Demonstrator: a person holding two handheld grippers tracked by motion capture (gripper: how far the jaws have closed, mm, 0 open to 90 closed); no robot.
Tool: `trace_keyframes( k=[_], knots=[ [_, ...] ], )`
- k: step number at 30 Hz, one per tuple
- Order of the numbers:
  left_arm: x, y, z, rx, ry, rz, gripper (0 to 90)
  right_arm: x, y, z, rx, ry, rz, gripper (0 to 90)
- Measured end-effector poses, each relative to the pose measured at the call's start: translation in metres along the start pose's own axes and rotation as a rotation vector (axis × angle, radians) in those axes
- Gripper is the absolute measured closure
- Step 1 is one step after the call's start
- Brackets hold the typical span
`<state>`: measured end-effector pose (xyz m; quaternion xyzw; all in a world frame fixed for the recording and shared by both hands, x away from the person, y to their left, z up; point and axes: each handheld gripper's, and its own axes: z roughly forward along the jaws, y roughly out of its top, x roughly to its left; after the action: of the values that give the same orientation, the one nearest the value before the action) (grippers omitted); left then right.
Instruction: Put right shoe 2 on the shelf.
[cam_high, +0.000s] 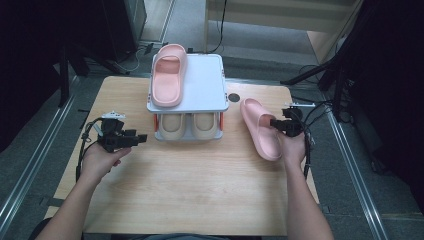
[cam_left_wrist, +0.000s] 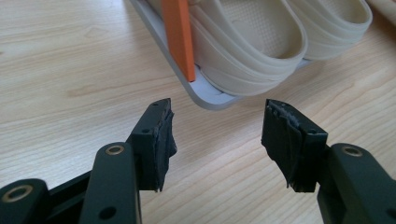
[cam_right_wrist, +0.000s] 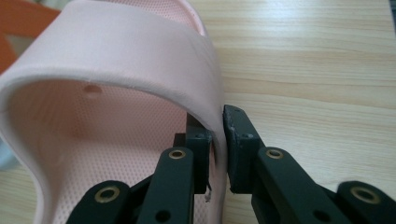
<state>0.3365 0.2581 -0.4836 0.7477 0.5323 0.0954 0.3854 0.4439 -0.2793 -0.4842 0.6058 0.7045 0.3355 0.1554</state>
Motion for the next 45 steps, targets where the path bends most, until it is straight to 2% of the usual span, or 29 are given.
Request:
trace_keyframes(
  k=[3, 10, 16, 18, 23, 32, 38, 45],
  knots=[
    [-0.002, -0.001, 0.002, 0.009, -0.011, 0.010, 43.2, 0.010, 0.006, -0.010, -0.012, 0.006, -0.017, 82.5],
    [-0.006, -0.001, 0.002, 0.008, -0.020, 0.018, 43.2, 0.026, 0.019, -0.018, 0.013, -0.003, -0.062, 82.6],
    [-0.007, -0.001, 0.002, 0.014, -0.022, 0.015, 43.2, 0.030, 0.047, -0.029, 0.021, 0.010, -0.071, 82.5],
    [-0.007, -0.001, 0.002, 0.015, -0.018, 0.018, 43.2, 0.033, 0.061, -0.034, 0.021, -0.010, -0.098, 82.4],
    [-0.007, -0.002, 0.002, 0.016, -0.012, 0.023, 43.2, 0.038, 0.084, -0.045, 0.019, -0.020, -0.111, 82.3],
    [-0.009, -0.001, 0.002, 0.011, -0.016, 0.025, 43.2, 0.062, 0.124, -0.065, -0.007, -0.023, -0.135, 82.1],
    [-0.008, -0.001, 0.001, 0.015, -0.019, 0.024, 43.2, 0.078, 0.144, -0.067, -0.012, -0.003, -0.125, 82.0],
    [-0.010, -0.002, -0.001, 0.012, -0.021, 0.028, 43.2, 0.101, 0.166, -0.060, -0.007, -0.007, -0.146, 82.0]
  ],
)
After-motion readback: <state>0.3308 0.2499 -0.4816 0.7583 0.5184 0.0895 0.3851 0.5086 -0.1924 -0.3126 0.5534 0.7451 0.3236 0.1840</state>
